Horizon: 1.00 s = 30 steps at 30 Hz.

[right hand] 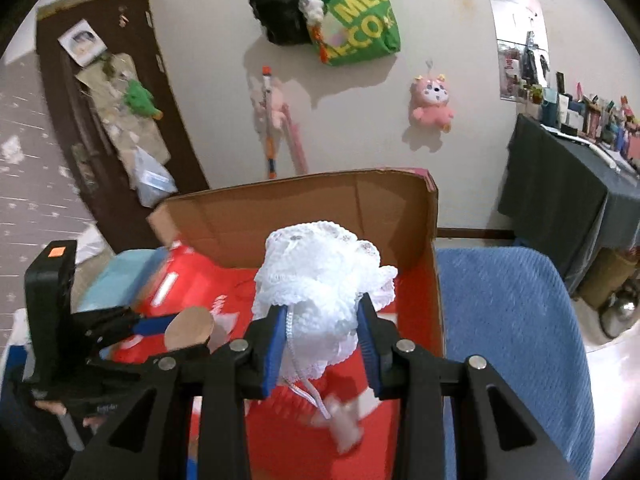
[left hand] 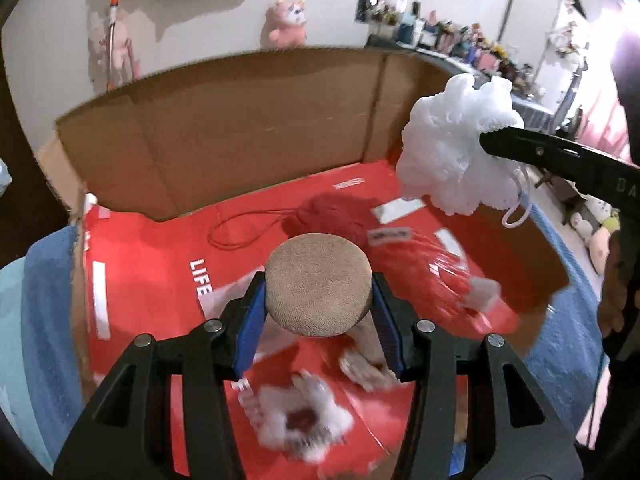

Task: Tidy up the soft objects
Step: 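Carry the cork coaster and bath pouf up and into the box, then lower both items onto the liner and open both tools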

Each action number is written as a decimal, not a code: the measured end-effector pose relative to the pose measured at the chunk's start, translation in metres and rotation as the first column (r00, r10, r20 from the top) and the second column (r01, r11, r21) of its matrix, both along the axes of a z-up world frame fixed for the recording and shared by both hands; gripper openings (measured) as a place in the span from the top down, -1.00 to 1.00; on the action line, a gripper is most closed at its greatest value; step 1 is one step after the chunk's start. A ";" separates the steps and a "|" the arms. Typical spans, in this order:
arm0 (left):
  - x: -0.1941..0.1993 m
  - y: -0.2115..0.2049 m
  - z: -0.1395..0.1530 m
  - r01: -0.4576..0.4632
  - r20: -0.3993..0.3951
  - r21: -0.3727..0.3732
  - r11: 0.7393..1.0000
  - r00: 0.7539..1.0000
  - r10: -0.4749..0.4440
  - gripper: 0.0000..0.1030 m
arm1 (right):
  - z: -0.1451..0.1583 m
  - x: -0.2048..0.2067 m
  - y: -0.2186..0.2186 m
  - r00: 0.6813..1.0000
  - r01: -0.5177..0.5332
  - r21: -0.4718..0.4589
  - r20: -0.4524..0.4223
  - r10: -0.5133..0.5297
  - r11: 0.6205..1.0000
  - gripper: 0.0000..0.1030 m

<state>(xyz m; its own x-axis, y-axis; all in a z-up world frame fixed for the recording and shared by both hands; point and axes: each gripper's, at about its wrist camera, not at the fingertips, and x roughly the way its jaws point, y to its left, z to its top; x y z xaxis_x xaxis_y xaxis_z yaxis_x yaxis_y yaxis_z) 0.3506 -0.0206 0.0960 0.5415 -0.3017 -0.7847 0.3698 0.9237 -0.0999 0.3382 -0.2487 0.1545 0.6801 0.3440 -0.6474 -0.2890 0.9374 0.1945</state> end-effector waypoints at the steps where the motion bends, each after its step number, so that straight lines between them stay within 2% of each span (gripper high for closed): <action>1: 0.008 -0.001 -0.005 -0.013 -0.010 0.015 1.000 1.000 0.013 0.07 | -0.002 0.007 0.003 1.000 0.003 -0.011 -0.012 -0.003 1.000 0.30; 6: 0.029 -0.001 -0.019 -0.049 -0.041 0.053 0.997 0.998 0.051 0.07 | -0.025 0.044 0.022 0.994 0.044 -0.107 -0.100 -0.054 0.993 0.31; 10: 0.042 0.000 -0.026 -0.080 -0.080 0.039 0.996 0.993 0.083 0.07 | -0.039 0.060 0.031 0.988 0.062 -0.182 -0.125 -0.086 0.981 0.30; 15: 0.048 -0.003 -0.036 -0.077 -0.100 0.032 0.997 0.992 0.080 0.07 | -0.051 0.078 0.036 0.980 0.078 -0.235 -0.162 -0.118 0.969 0.30; 19: 0.051 -0.002 -0.044 -0.082 -0.137 0.038 0.996 0.987 0.086 0.06 | -0.059 0.084 0.038 0.975 0.079 -0.248 -0.184 -0.127 0.966 0.26; 26: 0.052 0.005 -0.046 -0.110 -0.146 0.025 0.994 0.983 0.113 -0.01 | -0.064 0.083 0.040 0.972 0.060 -0.257 -0.206 -0.116 0.964 0.10; 30: 0.053 0.006 -0.050 -0.116 -0.168 0.030 0.993 0.979 0.119 -0.03 | -0.068 0.084 0.037 0.966 0.068 -0.234 -0.228 -0.123 0.970 0.04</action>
<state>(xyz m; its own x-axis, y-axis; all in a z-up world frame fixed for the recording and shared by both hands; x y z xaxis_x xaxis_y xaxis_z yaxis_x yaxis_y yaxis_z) 0.4036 -0.0142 0.0456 0.4316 -0.2269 -0.8731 0.2377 0.9623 -0.1326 0.4218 -0.2121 0.0869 0.5187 0.1141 -0.8473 -0.1670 0.9855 0.0305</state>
